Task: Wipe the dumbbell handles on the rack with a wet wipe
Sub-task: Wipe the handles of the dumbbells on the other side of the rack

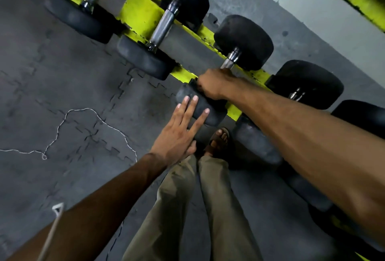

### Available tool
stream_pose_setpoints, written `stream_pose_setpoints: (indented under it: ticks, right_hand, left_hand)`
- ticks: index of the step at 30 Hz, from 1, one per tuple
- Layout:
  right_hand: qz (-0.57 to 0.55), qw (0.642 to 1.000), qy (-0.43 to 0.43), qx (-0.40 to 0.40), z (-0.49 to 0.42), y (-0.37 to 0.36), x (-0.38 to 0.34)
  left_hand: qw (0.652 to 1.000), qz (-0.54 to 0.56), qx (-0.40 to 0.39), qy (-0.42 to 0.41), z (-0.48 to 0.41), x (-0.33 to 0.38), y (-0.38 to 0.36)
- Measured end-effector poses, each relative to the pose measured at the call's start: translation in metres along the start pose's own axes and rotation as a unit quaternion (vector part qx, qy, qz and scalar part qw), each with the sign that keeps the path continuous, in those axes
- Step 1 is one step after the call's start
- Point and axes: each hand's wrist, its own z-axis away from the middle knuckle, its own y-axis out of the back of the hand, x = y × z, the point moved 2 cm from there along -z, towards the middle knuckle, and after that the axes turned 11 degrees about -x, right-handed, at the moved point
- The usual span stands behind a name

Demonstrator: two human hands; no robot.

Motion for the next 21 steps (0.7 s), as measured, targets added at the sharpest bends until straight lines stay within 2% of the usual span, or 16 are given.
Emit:
stream_pose_setpoints:
  ticks: [3,5,6,9,13,16,19,21]
  right_hand:
    - [-0.01,0.993,-0.025,-0.118,-0.017,0.013,-0.015]
    - [-0.024,0.993,-0.015,-0.114,-0.023,0.015,-0.01]
    - [-0.033,0.996,-0.003,-0.086,-0.02,0.012,-0.006]
    - [-0.085,0.993,0.038,0.066,0.0,-0.008,0.008]
    - [-0.187,0.953,0.045,0.233,0.023,-0.053,0.019]
    - [-0.334,0.899,-0.017,0.283,0.018,-0.077,0.019]
    - [-0.53,0.786,-0.099,0.302,0.01,-0.098,0.018]
    - [-0.603,0.727,-0.118,0.306,0.004,-0.112,0.016]
  left_hand:
    - [1.0,0.003,0.001,-0.003,0.001,-0.001,0.002]
    - [1.0,0.004,-0.002,-0.007,0.002,-0.002,0.004]
    - [1.0,0.007,-0.006,-0.009,0.003,-0.002,0.004]
    - [1.0,0.01,-0.007,-0.008,0.005,-0.003,0.002]
    - [1.0,0.013,-0.003,-0.014,0.003,-0.003,0.007]
    - [1.0,-0.002,-0.004,0.0,0.002,-0.004,0.005]
    - [1.0,-0.007,0.009,-0.004,0.001,-0.005,-0.001]
    - [1.0,-0.007,0.021,-0.011,0.0,-0.005,-0.004]
